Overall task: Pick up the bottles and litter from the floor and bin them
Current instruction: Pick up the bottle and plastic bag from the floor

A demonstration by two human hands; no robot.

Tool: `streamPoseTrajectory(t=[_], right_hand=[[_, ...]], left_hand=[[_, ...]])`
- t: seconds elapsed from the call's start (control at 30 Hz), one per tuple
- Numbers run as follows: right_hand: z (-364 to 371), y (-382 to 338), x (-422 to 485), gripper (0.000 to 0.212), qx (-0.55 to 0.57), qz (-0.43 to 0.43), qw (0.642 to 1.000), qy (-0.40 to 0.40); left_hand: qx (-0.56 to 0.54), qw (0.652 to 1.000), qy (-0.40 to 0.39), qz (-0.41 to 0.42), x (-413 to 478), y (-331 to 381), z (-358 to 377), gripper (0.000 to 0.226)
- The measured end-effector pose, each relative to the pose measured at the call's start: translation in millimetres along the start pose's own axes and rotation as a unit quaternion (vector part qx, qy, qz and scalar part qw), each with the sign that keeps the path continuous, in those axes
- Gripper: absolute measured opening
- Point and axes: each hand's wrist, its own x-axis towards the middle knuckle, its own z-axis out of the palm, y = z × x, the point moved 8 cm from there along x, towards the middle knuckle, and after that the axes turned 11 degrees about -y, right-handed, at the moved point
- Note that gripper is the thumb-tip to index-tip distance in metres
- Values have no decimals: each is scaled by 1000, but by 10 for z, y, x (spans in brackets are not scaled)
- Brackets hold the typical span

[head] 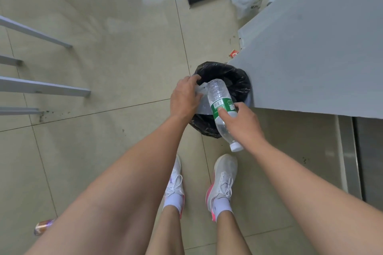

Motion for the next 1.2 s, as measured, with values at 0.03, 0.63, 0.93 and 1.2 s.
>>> streamPoseTrajectory(t=[0.03, 0.63, 0.93, 1.2], right_hand=[[25, -40, 50, 39, -1, -1, 1000, -1], [-386, -1137, -705, 60, -131, -88, 987, -24], [-400, -2623, -2504, 64, -376, -287, 881, -34], [267, -3474, -4991, 74, -503, -506, 697, -65]], left_hand=[[8, 1000, 9, 3, 15, 1, -36, 47], [-34, 999, 35, -8, -1196, -239, -1049, 44], [46, 989, 85, -113, -2974, 196, -2475, 70], [-30, 919, 225, -321, -5935, 341, -3102, 78]])
